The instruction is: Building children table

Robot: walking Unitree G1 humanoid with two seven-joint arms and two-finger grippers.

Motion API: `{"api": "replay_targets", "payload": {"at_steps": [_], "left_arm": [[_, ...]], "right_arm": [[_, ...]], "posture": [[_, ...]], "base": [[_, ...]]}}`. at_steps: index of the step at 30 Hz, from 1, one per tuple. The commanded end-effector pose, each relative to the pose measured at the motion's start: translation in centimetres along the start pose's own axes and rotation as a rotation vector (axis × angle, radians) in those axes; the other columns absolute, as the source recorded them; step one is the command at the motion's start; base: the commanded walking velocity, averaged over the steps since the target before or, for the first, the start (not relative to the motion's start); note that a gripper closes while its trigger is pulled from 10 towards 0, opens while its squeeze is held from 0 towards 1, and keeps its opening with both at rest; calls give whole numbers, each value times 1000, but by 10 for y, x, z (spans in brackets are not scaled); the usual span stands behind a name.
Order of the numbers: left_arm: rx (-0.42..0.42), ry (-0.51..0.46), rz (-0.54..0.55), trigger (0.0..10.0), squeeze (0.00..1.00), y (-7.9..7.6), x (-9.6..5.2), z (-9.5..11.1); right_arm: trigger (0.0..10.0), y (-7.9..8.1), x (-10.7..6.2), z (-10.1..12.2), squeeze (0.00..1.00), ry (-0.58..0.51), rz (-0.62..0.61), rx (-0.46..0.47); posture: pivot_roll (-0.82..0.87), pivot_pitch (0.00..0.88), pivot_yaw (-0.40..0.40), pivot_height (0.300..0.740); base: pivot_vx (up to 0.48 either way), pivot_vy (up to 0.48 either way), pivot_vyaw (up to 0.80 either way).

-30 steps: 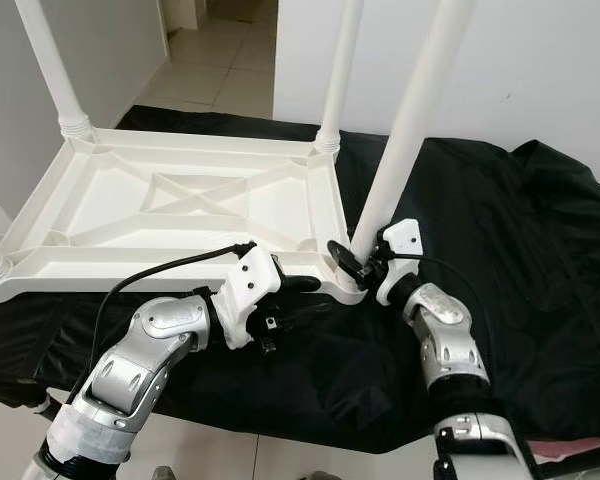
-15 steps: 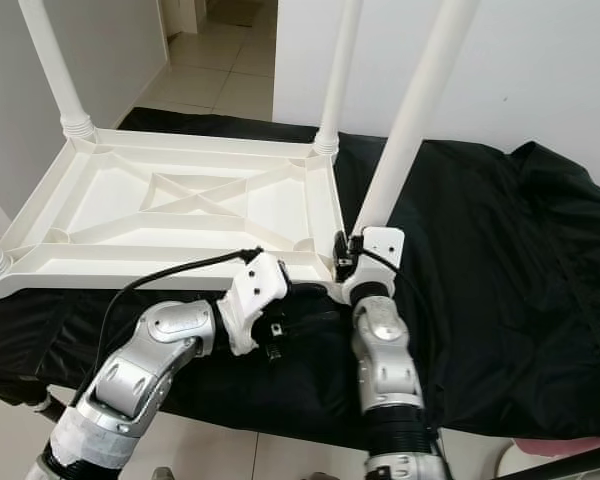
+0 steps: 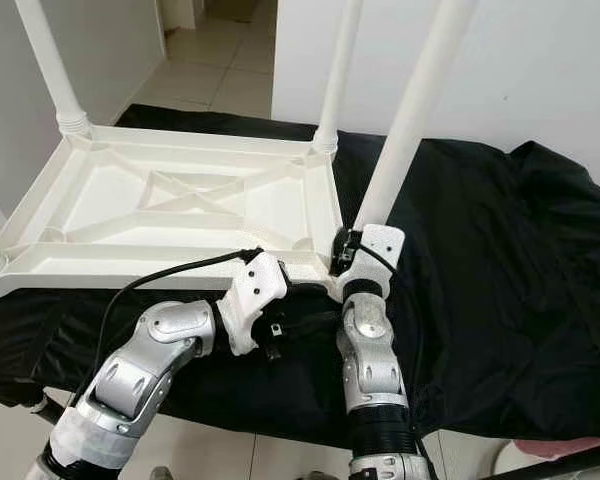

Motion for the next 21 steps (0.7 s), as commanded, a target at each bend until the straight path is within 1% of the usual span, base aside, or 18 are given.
{"api": "replay_targets", "payload": {"at_steps": [1,2,3,4,6,8,9,10,11,12,14,20,21], "left_arm": [[-2,-7,55,10000,0,1,-1,1],[-2,-6,56,10000,0,1,-1,1],[-2,-5,56,10000,0,1,-1,1],[-2,-4,57,10000,0,1,-2,0],[-2,-4,57,10000,0,1,-2,0],[-2,-4,59,10000,0,2,-2,0],[-2,-3,60,10000,0,2,-3,0],[-2,-3,60,10000,0,2,-3,0],[-3,-3,59,10000,0,2,-3,0],[-3,-3,59,10000,0,2,-3,0],[-4,-3,56,10000,0,2,-2,0],[-4,-4,54,10000,0,2,-1,0],[-4,-5,53,10000,0,2,-1,0]], "right_arm": [[10000,6,-10,-5,1000,8,16,18],[10000,8,-12,-2,169,-11,42,8],[10000,9,-14,-1,169,-27,60,-11],[10000,7,-18,-1,0,-35,82,-29],[10000,7,-18,-1,0,-35,82,-29],[10000,3,-24,-3,0,-31,99,-44],[10000,3,-28,-5,0,-33,149,-83],[10000,3,-28,-5,0,-33,149,-83],[10000,5,-30,-8,0,-22,197,-106],[10000,5,-30,-8,0,-22,197,-106],[10000,6,-34,-11,0,-28,256,-177],[10000,5,-34,-12,0,-29,273,-203],[10000,-2,-34,-9,0,-42,245,-196]], "posture": [[-14,0,-76,740],[-15,0,-75,740],[-15,0,-75,740],[-14,0,-75,740],[-14,0,-75,740],[-20,0,-71,740],[-25,0,-69,740],[-25,0,-69,740],[-28,0,-67,740],[-28,0,-67,740],[-34,0,-64,740],[-34,0,-64,740],[-44,0,-62,740]], "base": [[0,0,0],[0,0,0],[0,0,0],[0,0,0],[0,0,0],[0,0,0],[0,0,0],[0,0,0],[0,0,0],[0,0,0],[0,0,0],[0,0,0],[0,0,0]]}}
Point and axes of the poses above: a point about 5 cm out from each wrist's last joint towards the gripper, its own x axis pointing out of the wrist towards the gripper, its own z axis along the axis of the wrist's last joint, y = z × x, the point moved 2 cm from there along x, pointing out of the wrist towards the gripper, and after that the axes turned 7 degrees about -x, right-handed, at the moved point
